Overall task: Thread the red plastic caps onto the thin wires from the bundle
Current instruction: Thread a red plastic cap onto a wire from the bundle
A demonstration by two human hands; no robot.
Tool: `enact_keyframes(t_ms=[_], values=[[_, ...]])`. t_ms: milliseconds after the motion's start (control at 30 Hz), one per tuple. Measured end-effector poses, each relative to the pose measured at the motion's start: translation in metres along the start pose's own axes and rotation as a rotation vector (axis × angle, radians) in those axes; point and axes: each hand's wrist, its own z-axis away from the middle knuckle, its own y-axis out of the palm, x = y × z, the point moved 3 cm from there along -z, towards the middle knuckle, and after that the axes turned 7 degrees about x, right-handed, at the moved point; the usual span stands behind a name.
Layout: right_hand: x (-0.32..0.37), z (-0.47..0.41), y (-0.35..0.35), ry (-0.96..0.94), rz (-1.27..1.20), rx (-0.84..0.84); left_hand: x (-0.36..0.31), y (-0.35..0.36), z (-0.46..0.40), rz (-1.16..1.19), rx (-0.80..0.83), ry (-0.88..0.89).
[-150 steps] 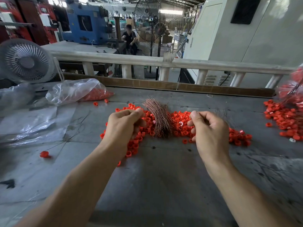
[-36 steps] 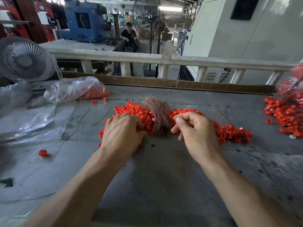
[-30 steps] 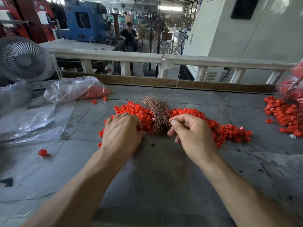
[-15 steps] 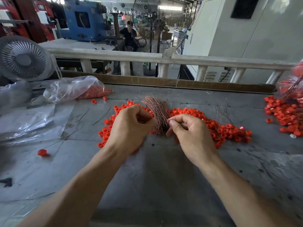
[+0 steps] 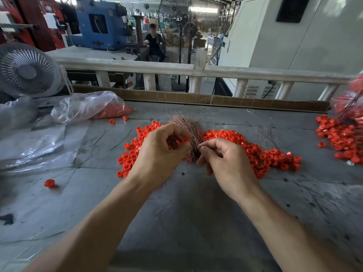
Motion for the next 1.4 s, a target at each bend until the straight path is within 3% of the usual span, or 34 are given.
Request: enact_keyframes(t_ms=[400,1400], values=[[-0.0012,0.0026,0.0090,0.025,0.024,0.110,-0.0015,-0.0005,0.0016,0.030,0.001,-0.012],[-0.0015,-0.0006,0.0001,-0.087,-0.044,-0.036,-0.0029,0.0009,0.0020,0.040,0.041,0.001]])
